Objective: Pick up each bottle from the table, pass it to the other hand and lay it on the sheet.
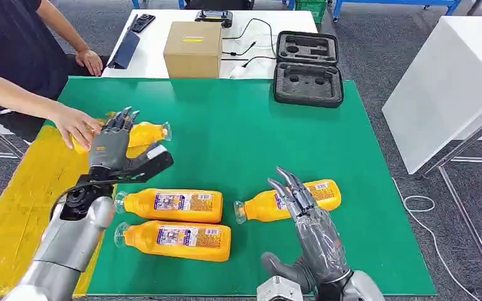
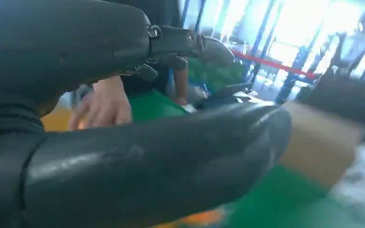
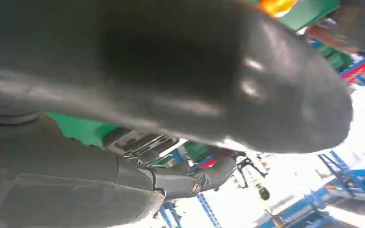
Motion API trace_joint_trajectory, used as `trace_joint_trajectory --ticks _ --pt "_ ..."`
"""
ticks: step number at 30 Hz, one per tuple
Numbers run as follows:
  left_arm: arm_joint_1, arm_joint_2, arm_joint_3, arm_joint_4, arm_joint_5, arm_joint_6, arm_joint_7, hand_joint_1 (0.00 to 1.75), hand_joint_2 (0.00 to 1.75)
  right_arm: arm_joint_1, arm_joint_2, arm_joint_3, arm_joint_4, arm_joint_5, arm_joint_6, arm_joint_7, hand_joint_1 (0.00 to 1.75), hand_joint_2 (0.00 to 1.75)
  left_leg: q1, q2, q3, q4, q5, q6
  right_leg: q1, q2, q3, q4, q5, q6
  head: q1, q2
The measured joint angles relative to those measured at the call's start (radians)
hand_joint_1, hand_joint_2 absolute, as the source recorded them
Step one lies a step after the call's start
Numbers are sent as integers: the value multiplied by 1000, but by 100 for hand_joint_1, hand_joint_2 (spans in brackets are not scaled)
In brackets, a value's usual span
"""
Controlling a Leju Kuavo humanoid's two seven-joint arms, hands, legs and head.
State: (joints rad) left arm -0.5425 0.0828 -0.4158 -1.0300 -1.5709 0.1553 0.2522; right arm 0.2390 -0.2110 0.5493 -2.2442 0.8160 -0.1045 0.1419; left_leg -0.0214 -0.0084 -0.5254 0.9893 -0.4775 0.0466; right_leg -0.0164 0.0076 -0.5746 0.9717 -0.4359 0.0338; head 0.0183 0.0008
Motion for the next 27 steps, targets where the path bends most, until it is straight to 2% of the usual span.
trace_joint_trajectory --ticks 3,4,5,7,9,10,11,14,20,23,27 --pt "-3 -4 15 0 33 21 -21 0 0 0 5 -5 0 2 -1 0 0 0 0 0 0 0 0 0 0 0 0 0 0 0 0 0" --pt "-2 -6 21 -1 47 28 -26 0 0 0 5 -7 0 4 -1 1 0 175 0 0 0 0 0 0 0 0 0 0 0 0 0 0" --pt "8 -24 68 -29 147 49 -62 0 0 1 8 -13 0 11 -2 11 0 175 0 0 0 0 0 0 0 0 0 0 0 0 0 0" --pt "80 -75 209 -249 644 10 -145 0 0 5 15 -32 5 44 5 45 0 175 0 1 -1 0 0 0 0 1 0 0 0 0 0 0" --pt "111 -85 259 -367 680 -5 -150 0 0 5 20 -42 12 46 6 47 0 175 0 0 -1 0 0 0 0 1 0 0 0 0 0 0" --pt "136 -90 346 -430 1244 -6 -239 0 0 -2 19 -36 41 35 77 41 0 175 1 1 -1 -1 0 0 0 2 0 1 0 0 0 0" --pt "175 -51 393 -508 1441 -3 -285 0 0 -4 12 -7 63 59 95 36 0 175 1 5 0 -1 0 0 0 4 0 1 0 0 0 0" --pt "225 -14 435 -590 1513 7 -302 0 0 -8 3 39 82 89 101 43 0 175 2 1 -2 -1 0 0 2 3 -1 1 -1 -1 0 0" --pt "389 78 507 -765 1632 18 -378 0 0 -50 -1 152 167 213 128 118 0 175 3 5 -2 -1 -1 -1 2 5 -2 1 -1 -1 0 0" --pt "449 108 524 -806 1666 8 -396 0 0 -90 27 194 245 244 141 152 0 175 3 3 -2 -1 -1 -1 2 4 -2 1 -1 -1 1 0" --pt "471 135 522 -817 1690 8 -407 0 0 -144 85 216 353 252 150 188 0 175 3 3 0 -1 0 -1 2 4 -1 1 -1 -1 0 0"
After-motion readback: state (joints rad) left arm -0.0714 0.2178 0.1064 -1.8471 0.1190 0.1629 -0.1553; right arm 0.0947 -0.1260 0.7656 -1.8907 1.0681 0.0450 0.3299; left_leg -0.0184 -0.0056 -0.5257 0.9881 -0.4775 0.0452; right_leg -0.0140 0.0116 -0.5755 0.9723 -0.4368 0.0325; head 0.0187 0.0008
